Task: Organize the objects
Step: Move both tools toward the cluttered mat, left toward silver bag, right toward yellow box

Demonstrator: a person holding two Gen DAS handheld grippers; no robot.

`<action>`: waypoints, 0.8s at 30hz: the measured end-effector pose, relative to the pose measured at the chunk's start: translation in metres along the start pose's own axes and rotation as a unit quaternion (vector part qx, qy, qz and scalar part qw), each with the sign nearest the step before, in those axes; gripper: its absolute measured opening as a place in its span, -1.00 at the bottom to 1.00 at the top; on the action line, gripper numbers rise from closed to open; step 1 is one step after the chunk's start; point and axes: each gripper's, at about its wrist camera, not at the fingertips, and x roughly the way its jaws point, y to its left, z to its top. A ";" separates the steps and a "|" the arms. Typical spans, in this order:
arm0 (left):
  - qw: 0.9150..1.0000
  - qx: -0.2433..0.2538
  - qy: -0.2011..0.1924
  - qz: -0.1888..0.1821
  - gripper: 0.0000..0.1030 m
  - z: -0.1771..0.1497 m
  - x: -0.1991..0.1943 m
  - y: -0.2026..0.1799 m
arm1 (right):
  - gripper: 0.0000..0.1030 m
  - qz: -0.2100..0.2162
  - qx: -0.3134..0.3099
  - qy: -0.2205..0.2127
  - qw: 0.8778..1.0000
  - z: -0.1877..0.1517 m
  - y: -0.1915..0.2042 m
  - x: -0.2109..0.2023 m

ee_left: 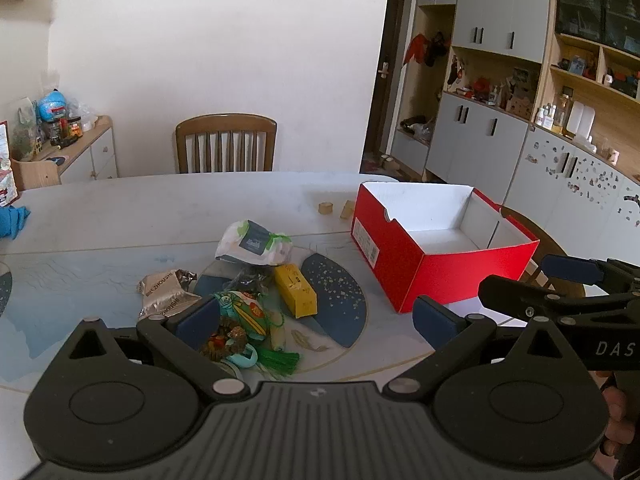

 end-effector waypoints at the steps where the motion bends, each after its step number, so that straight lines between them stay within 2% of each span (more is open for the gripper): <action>1: 1.000 0.000 0.000 0.001 1.00 0.000 0.000 -0.001 | 0.97 0.001 0.000 0.000 1.000 0.000 0.000 0.000; 16: 1.000 -0.017 0.009 0.006 1.00 0.000 0.004 0.006 | 0.97 0.020 -0.009 0.001 1.000 0.000 -0.002 0.008; 24: 1.000 -0.024 0.013 0.010 1.00 0.000 0.012 0.023 | 0.97 0.025 -0.012 0.009 1.000 0.001 0.009 0.022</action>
